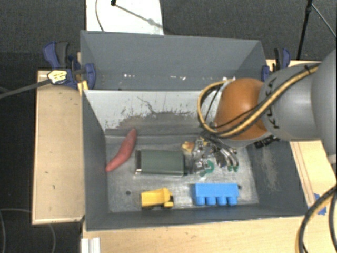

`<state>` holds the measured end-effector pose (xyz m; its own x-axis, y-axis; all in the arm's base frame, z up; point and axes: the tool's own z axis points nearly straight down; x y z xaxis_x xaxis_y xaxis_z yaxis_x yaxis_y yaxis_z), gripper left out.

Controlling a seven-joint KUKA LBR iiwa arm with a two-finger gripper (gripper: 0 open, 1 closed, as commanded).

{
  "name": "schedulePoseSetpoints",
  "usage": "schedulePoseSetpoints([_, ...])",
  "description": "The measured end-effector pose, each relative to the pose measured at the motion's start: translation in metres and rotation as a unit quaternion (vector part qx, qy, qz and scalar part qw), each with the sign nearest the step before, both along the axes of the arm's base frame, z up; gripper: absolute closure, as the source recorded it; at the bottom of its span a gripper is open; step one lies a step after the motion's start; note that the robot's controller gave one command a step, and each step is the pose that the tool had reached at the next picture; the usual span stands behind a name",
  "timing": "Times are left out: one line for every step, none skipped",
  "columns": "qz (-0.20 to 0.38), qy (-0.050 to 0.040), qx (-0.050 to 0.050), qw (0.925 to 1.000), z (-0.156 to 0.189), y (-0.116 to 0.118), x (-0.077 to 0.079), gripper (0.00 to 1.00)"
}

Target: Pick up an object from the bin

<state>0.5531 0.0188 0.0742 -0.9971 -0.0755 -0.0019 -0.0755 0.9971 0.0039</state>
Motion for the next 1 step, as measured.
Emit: schedulePoseSetpoints([0.000,-0.0001,0.000,1.0000,0.0000,0.0000,0.0000,1.00])
